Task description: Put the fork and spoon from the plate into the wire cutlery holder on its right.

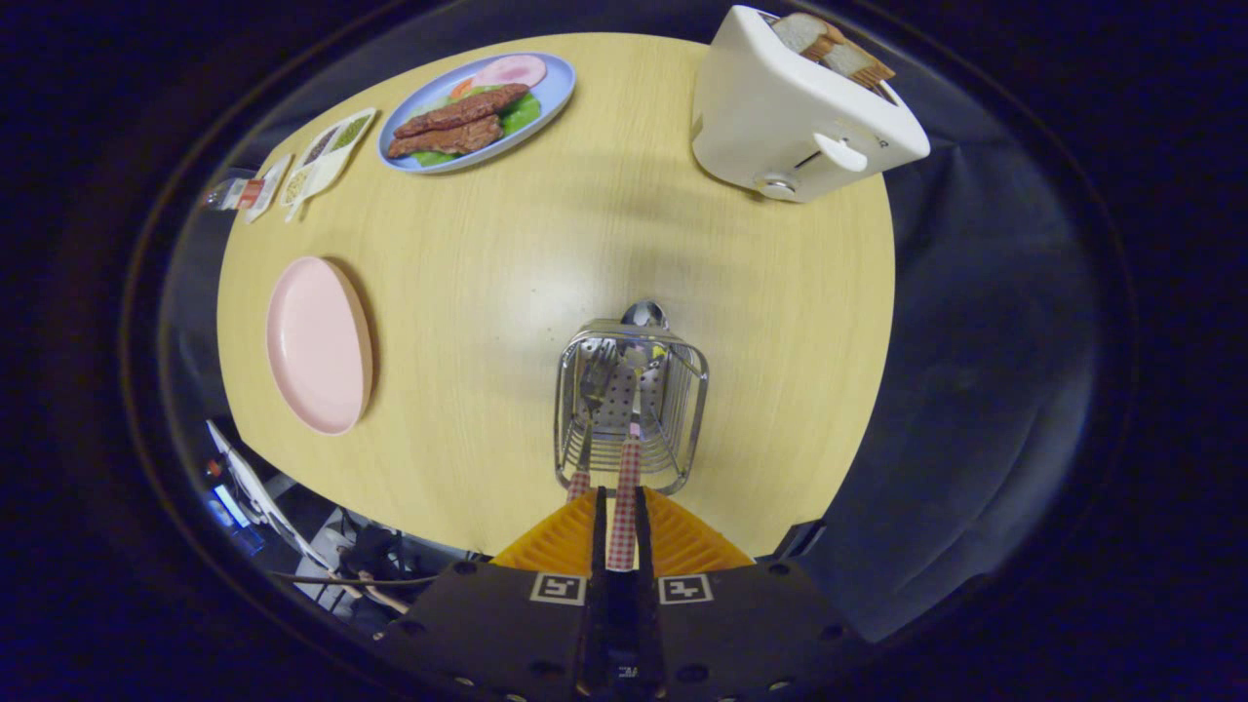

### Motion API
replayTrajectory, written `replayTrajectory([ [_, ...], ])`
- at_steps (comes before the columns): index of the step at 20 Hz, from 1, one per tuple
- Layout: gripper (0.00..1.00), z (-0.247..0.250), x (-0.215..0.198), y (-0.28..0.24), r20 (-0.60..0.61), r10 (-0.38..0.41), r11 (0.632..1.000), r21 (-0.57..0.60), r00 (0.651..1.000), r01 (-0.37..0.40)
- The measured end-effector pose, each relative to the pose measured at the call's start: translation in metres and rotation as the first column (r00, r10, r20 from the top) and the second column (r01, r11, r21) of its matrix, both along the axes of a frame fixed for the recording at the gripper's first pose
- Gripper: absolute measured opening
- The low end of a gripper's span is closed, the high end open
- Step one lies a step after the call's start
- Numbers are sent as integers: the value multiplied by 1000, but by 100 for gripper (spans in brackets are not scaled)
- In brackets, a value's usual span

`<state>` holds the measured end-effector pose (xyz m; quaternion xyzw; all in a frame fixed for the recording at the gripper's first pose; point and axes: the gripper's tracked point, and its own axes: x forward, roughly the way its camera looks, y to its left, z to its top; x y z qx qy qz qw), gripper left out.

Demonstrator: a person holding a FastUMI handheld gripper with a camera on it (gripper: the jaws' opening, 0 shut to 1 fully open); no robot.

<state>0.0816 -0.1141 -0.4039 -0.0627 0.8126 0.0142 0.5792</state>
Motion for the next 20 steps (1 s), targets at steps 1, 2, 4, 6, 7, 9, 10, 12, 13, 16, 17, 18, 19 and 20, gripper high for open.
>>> replayTrajectory([
  [1,13,2,0,2,18,8,1000,-5,1000,-7],
  [2,13,5,3,4,40,21,1000,-15,999,-20],
  [4,23,10,6,8,104,37,999,-26,994,-34],
  [6,34,17,5,26,159,24,1000,9,987,-26],
  [7,38,20,4,34,186,21,999,27,982,-26],
  [9,48,28,3,52,255,21,998,54,967,-36],
  [10,53,33,4,61,294,23,997,63,955,-43],
  [12,65,43,9,79,387,27,995,75,922,-61],
  [13,71,50,11,89,433,31,994,79,901,-72],
  [16,90,74,18,117,584,33,991,86,811,-103],
  [17,92,82,21,126,632,20,990,94,775,-102],
  [18,94,93,23,137,678,1,989,108,735,-100],
  [19,96,102,25,145,719,-15,989,115,695,-97],
  [20,96,110,26,152,752,-27,987,124,659,-101],
])
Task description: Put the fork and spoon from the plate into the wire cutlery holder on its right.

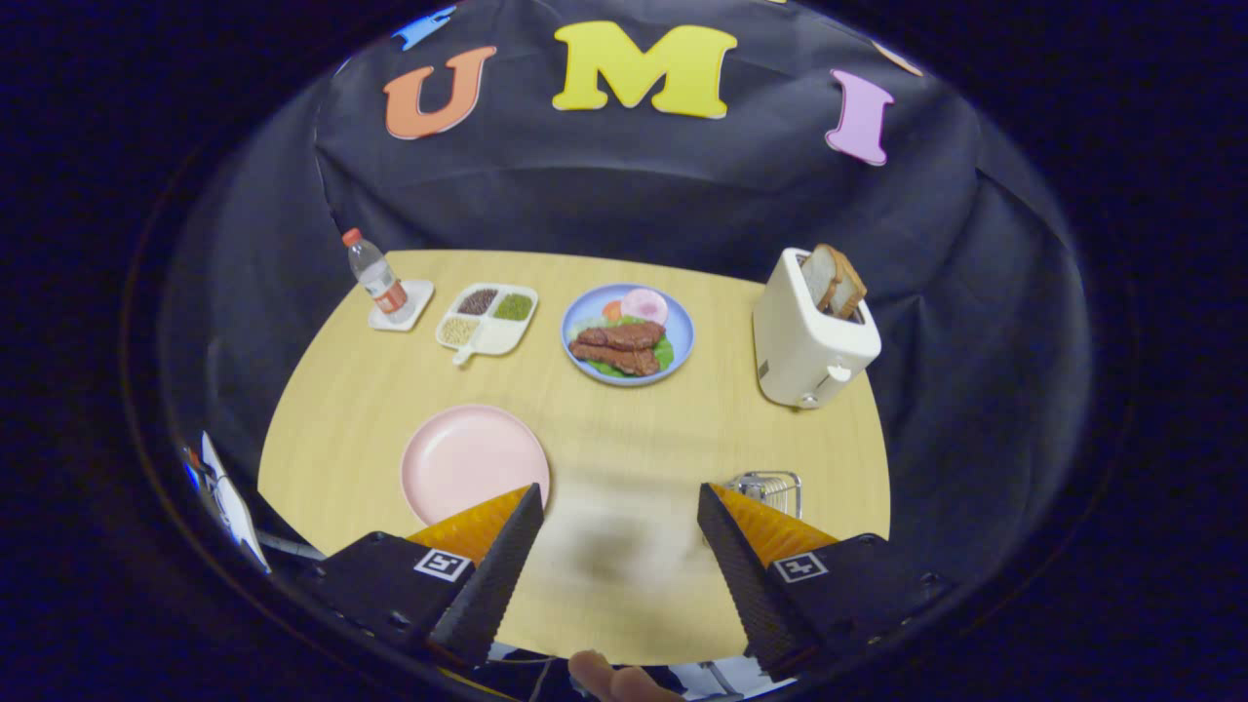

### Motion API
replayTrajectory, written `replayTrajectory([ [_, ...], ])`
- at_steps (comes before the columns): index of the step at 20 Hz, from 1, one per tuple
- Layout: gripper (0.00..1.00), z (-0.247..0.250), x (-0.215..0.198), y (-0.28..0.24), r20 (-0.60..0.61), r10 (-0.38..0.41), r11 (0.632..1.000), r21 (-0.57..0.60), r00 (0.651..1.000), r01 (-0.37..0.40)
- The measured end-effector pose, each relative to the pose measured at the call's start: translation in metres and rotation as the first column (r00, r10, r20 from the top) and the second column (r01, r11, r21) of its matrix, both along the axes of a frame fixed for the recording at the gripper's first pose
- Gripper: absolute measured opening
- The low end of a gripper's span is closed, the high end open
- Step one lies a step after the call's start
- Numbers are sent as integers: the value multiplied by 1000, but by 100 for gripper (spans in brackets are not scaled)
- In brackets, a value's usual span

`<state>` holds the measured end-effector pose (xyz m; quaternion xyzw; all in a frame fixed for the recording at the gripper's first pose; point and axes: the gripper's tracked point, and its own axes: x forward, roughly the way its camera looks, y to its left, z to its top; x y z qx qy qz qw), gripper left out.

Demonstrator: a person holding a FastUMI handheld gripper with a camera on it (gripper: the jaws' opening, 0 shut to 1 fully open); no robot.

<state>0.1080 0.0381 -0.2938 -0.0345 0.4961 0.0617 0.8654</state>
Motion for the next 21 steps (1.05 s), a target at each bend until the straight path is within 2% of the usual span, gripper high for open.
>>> replayTrajectory([
  [4,97,32,-3,25,145,-18,999,30,989,13],
  [7,97,67,-2,36,294,-39,998,58,955,23],
  [9,96,89,-15,43,348,-46,996,88,936,16],
  [13,96,142,-31,39,520,-65,996,92,852,20],
  [15,96,167,-50,42,611,-53,996,86,790,0],
  [17,96,183,-64,36,683,-71,996,90,727,12],
  [18,96,187,-73,35,701,-82,995,98,708,18],
  [21,96,196,-95,34,719,-118,990,135,685,29],
])
